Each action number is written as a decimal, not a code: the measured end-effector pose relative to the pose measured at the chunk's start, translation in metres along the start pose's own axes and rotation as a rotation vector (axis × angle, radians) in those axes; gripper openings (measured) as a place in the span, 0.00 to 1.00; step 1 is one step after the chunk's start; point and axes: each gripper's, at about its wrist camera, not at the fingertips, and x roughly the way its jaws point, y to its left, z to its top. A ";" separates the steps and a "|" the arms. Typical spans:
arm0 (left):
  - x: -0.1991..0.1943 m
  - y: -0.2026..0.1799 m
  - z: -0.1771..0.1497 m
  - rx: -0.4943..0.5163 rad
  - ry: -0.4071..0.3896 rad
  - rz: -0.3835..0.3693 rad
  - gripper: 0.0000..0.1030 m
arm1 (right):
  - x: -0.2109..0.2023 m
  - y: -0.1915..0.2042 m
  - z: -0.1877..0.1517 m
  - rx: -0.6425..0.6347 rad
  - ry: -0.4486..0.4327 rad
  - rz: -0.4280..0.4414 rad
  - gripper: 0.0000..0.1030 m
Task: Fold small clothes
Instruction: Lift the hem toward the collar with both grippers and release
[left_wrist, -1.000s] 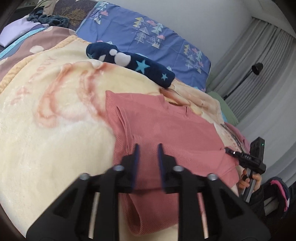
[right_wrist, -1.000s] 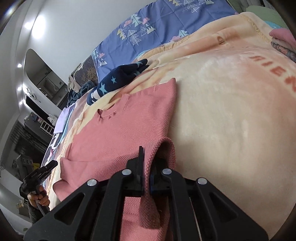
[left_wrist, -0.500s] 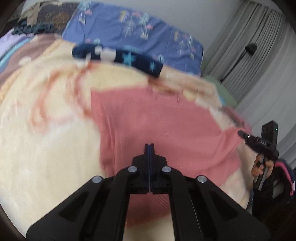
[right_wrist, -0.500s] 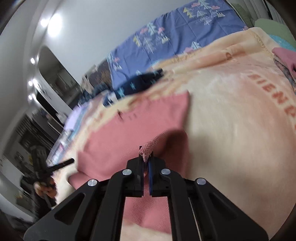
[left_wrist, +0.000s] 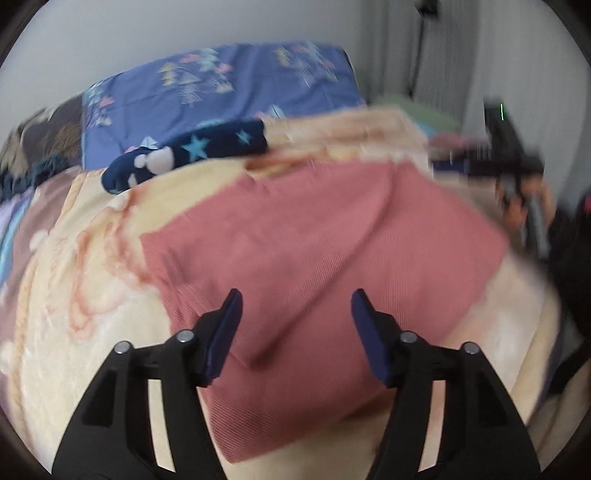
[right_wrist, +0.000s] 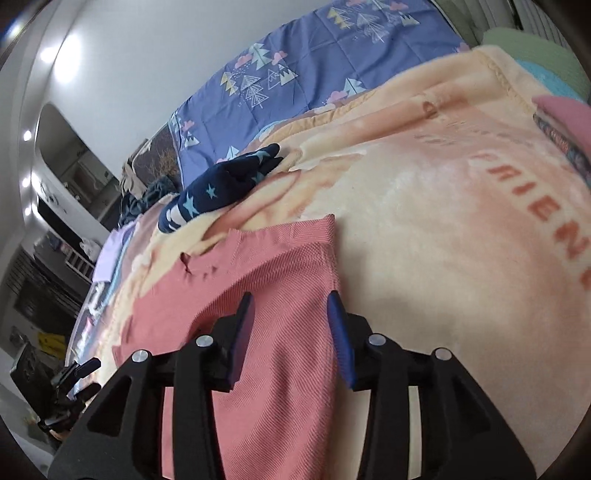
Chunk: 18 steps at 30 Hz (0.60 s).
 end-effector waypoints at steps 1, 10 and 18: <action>0.009 -0.010 -0.003 0.065 0.027 0.057 0.66 | -0.002 0.007 -0.002 -0.060 -0.001 -0.027 0.46; 0.050 0.032 0.037 0.112 0.034 0.439 0.67 | 0.016 0.004 -0.006 -0.086 0.038 -0.084 0.53; 0.013 0.098 0.050 -0.184 -0.074 0.124 0.67 | 0.019 -0.007 -0.005 -0.058 0.049 -0.086 0.53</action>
